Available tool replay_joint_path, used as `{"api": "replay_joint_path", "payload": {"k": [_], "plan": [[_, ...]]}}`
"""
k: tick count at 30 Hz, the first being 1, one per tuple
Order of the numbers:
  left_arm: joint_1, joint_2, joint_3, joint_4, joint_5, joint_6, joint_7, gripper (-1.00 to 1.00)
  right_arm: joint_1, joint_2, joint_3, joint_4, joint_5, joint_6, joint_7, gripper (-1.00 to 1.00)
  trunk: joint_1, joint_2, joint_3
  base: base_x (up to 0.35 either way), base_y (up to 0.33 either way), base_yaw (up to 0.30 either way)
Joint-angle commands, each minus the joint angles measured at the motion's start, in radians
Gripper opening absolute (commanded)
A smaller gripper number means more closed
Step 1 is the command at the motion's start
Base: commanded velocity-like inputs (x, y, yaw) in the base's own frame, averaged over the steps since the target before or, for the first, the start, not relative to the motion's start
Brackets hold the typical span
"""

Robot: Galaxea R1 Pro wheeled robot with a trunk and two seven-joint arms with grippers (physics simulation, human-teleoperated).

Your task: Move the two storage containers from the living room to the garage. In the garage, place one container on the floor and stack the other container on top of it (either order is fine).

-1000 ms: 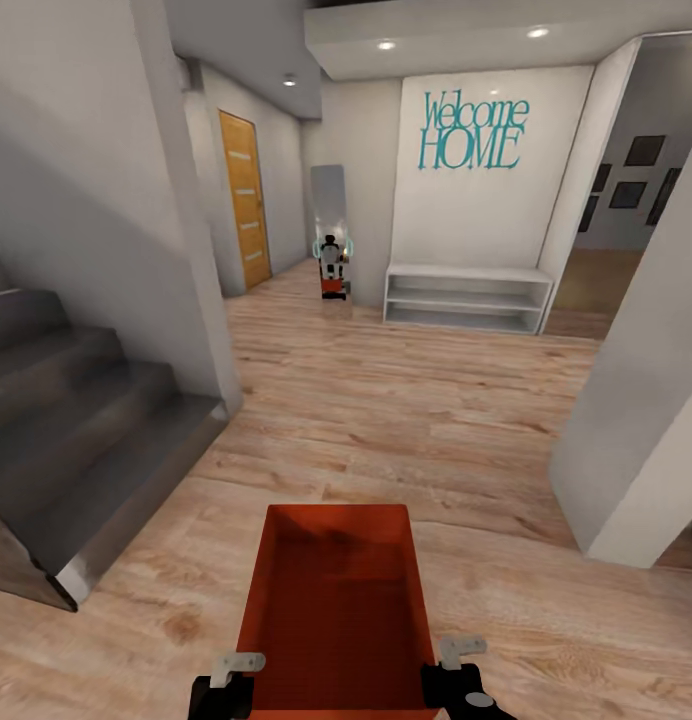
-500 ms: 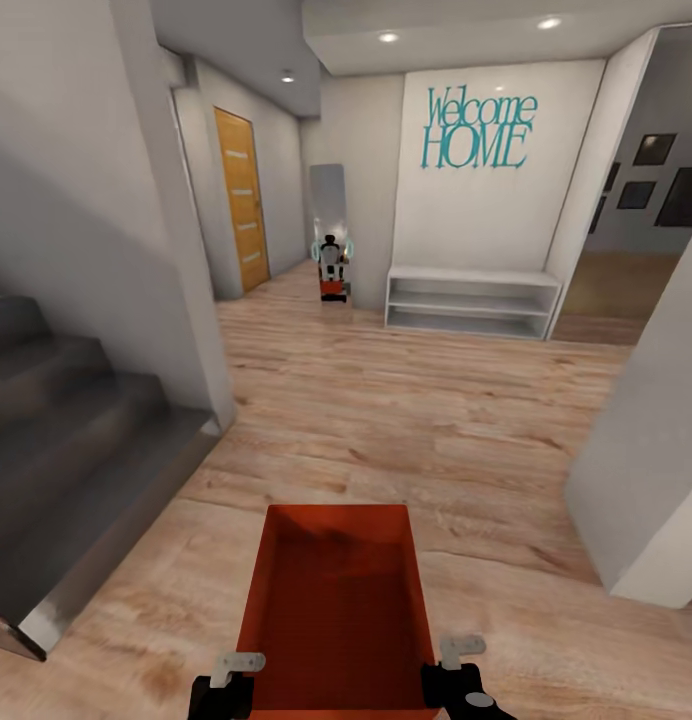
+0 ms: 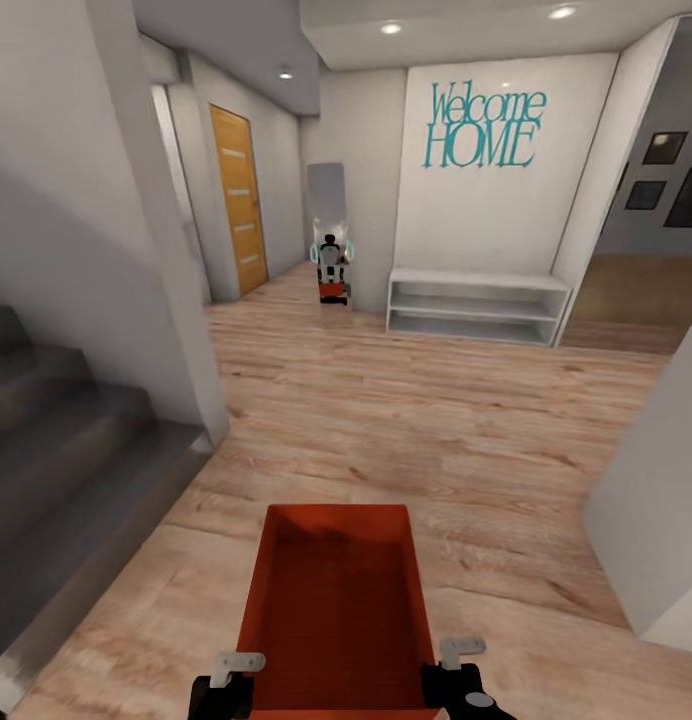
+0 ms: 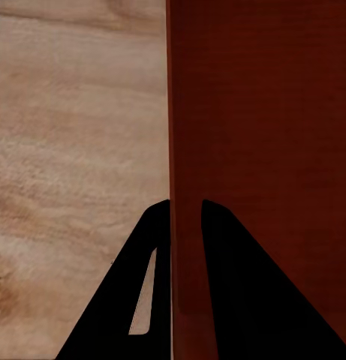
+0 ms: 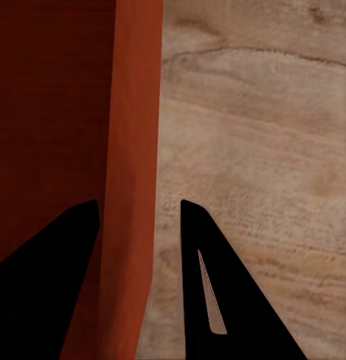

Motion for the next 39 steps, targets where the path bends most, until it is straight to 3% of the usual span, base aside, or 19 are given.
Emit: {"api": "replay_joint_path", "payload": {"k": [1, 39], "plan": [[-0.001, 0.0, 0.028, 0.0, -0.012, -0.004, 0.013, -1.0, -0.001, 0.0, -0.001, 0.001, -0.003, -0.003, -0.009, -1.0, 0.0, 0.0, -0.001, 0.347, 0.0, 0.0], [-0.001, 0.0, 0.028, 0.0, -0.012, -0.004, 0.013, -1.0, -0.001, 0.0, -0.001, 0.001, -0.003, -0.003, -0.009, -1.0, 0.0, 0.0, -0.001, 0.347, 0.0, 0.0]]}}
